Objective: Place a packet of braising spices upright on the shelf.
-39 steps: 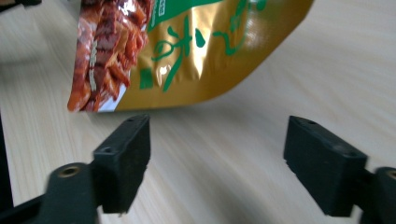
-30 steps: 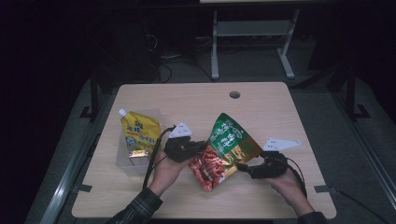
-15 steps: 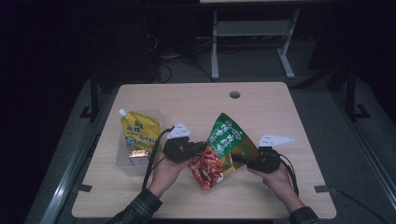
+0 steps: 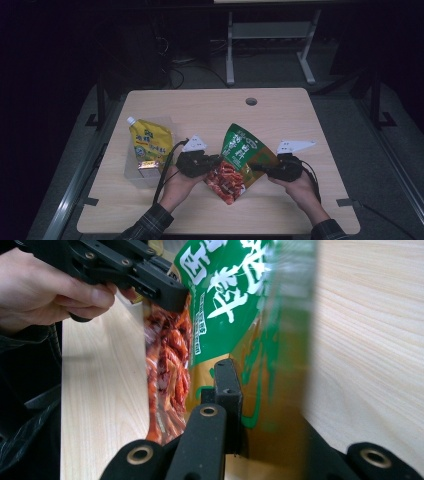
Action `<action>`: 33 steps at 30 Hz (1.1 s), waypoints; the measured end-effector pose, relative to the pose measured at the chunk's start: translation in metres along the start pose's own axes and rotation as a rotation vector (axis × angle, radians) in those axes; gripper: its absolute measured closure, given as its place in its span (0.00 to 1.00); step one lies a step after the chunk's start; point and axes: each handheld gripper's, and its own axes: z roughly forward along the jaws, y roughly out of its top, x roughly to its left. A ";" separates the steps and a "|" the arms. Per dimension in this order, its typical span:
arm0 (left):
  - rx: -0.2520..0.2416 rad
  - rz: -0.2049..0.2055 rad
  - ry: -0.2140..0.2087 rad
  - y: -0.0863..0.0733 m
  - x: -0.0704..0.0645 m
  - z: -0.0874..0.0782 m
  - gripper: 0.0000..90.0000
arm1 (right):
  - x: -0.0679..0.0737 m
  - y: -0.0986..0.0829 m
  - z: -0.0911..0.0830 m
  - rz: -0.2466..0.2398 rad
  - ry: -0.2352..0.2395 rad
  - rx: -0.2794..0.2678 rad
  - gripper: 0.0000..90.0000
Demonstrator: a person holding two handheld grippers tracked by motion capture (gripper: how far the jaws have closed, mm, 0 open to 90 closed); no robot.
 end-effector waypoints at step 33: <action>0.108 0.122 -0.122 -0.045 -0.016 -0.035 0.25 | 0.004 0.068 -0.008 -0.166 0.008 0.015 1.00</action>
